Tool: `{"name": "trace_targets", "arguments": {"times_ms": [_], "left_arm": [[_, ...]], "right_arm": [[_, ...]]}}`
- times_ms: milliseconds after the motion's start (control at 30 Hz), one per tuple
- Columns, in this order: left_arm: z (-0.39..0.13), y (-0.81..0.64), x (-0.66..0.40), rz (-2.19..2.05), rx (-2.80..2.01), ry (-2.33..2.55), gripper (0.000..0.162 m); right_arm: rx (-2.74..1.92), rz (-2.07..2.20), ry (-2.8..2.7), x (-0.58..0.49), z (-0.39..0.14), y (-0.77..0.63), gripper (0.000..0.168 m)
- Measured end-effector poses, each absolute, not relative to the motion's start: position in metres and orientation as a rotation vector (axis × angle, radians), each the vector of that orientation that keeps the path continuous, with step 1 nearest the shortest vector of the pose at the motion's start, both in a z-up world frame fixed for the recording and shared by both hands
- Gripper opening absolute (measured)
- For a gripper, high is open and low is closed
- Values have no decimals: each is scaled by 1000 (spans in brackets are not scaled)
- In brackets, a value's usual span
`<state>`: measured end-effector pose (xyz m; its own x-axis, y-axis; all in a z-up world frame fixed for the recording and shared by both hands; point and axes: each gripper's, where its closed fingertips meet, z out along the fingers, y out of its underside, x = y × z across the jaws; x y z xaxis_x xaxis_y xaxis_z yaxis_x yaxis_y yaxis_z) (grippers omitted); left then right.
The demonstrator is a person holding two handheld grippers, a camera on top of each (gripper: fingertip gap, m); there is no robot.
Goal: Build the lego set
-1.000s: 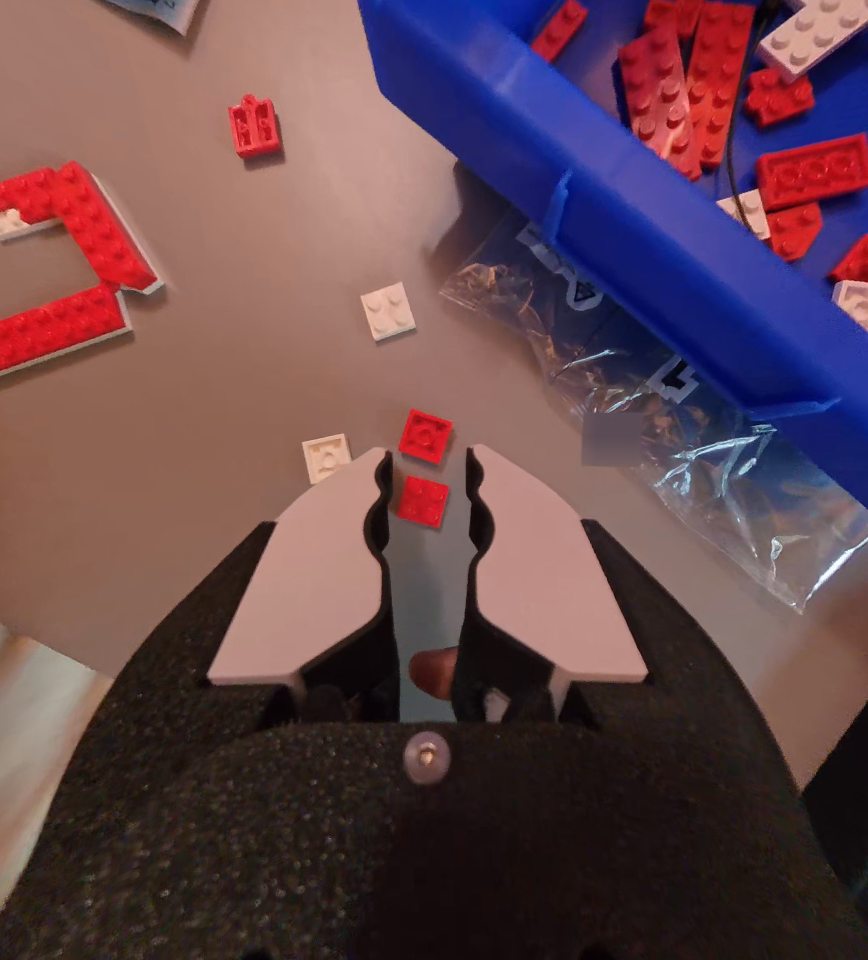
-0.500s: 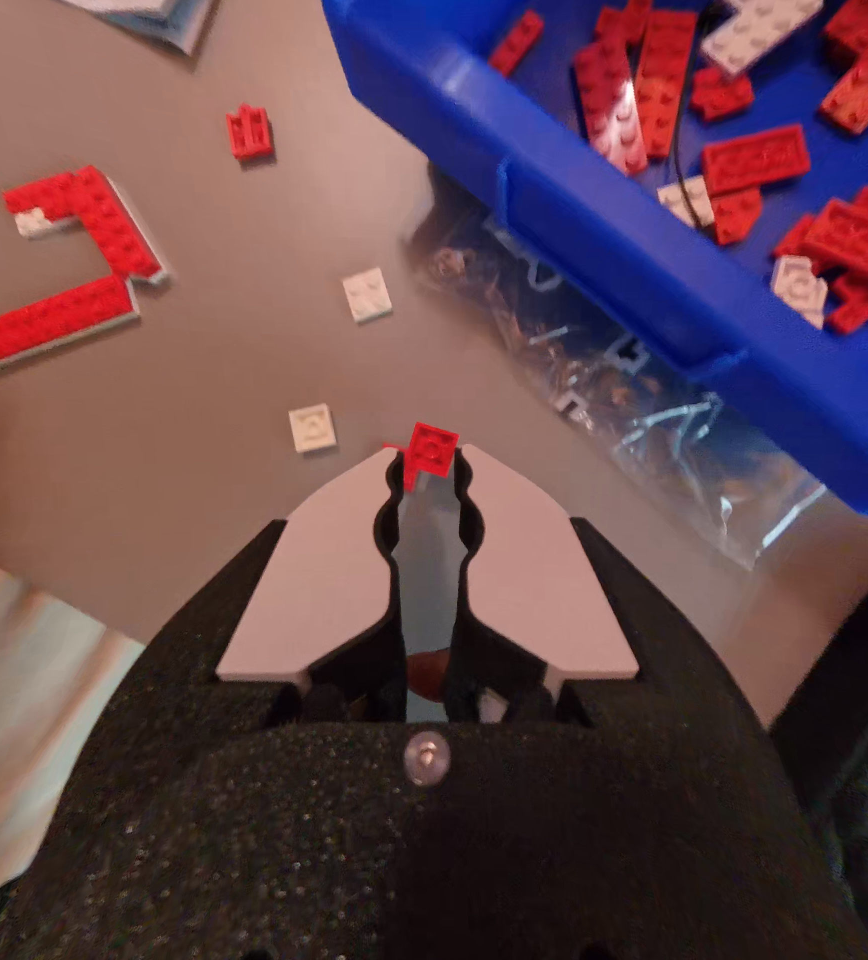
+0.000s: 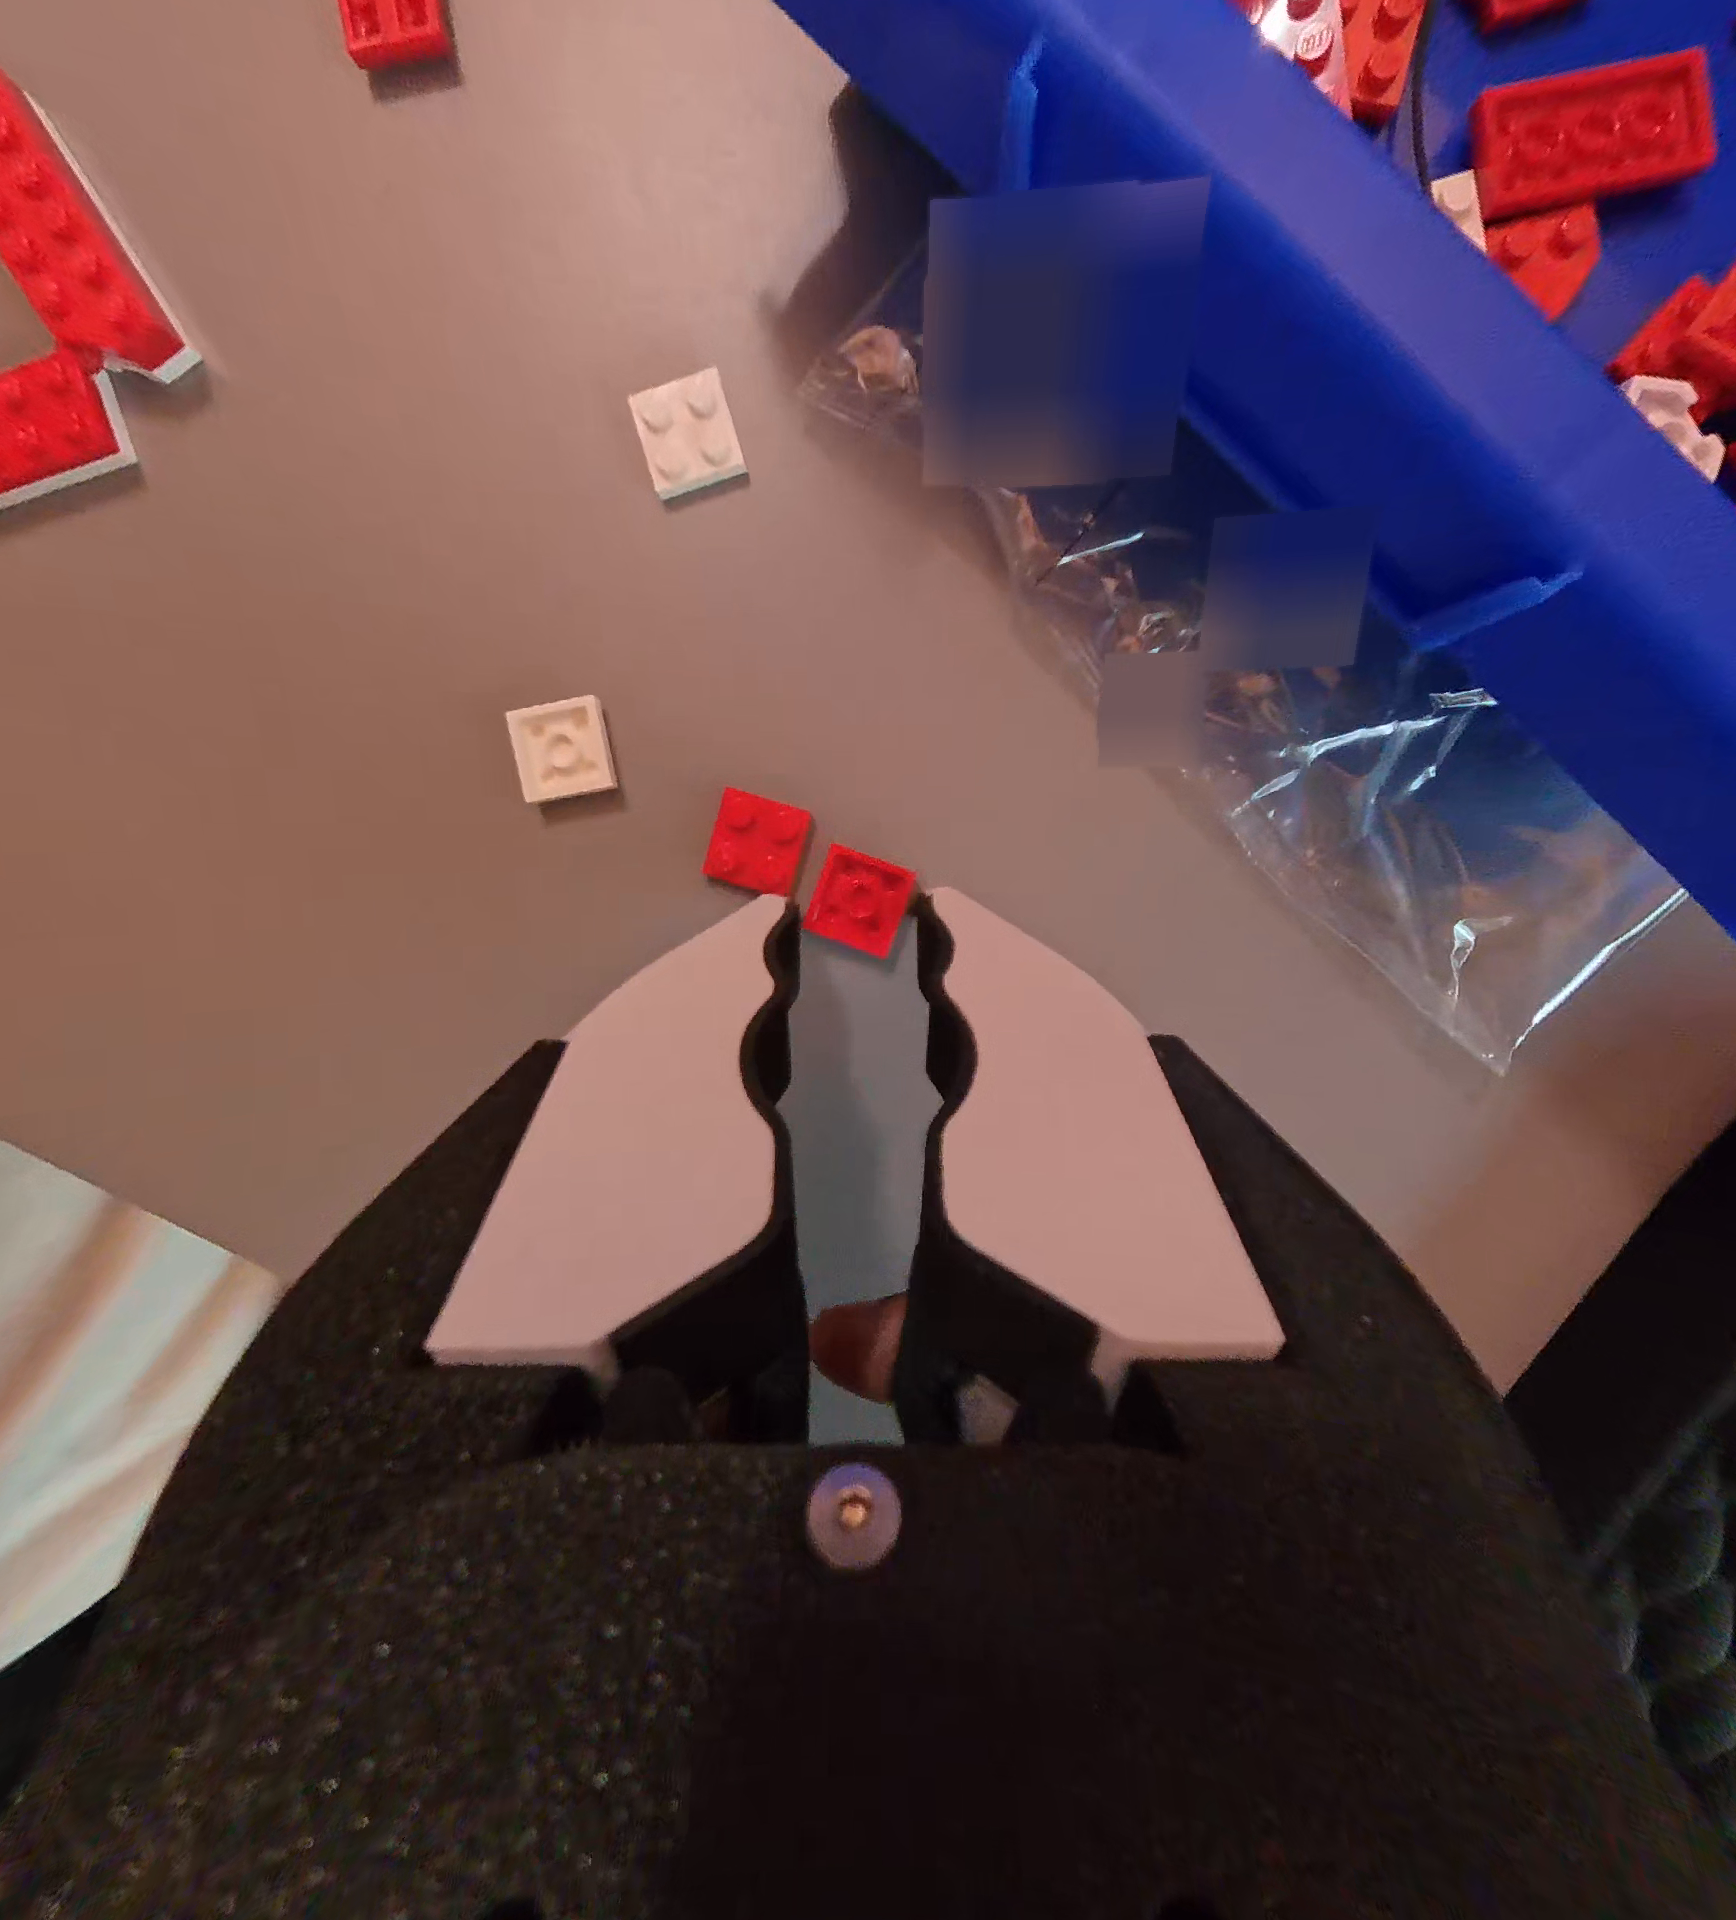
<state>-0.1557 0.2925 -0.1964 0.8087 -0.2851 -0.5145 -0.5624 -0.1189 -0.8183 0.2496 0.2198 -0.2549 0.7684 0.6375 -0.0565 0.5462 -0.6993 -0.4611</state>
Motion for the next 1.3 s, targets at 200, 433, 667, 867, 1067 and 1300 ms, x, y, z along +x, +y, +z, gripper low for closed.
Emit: {"name": "trace_targets", "arguments": {"times_ms": [200, 433, 667, 867, 1067, 1300], "left_arm": [[-197, 292, -155, 270, -1715, 672, 11], [-196, 292, -155, 267, -1710, 671, 11], [-197, 292, -155, 271, -1711, 675, 11], [-198, 292, -155, 277, -1718, 677, 11], [-198, 292, -155, 279, -1718, 680, 11], [-198, 292, -156, 287, -1716, 682, 11]], "right_arm": [[-2504, 294, -916, 245, -250, 221, 26], [-2477, 251, -956, 244, -247, 222, 32], [-2335, 344, -1028, 223, -229, 222, 24], [-2283, 402, -1233, 196, -239, 204, 21], [-2290, 369, -1272, 189, -251, 209, 24], [-2255, 360, -1333, 175, -254, 218, 17]]}}
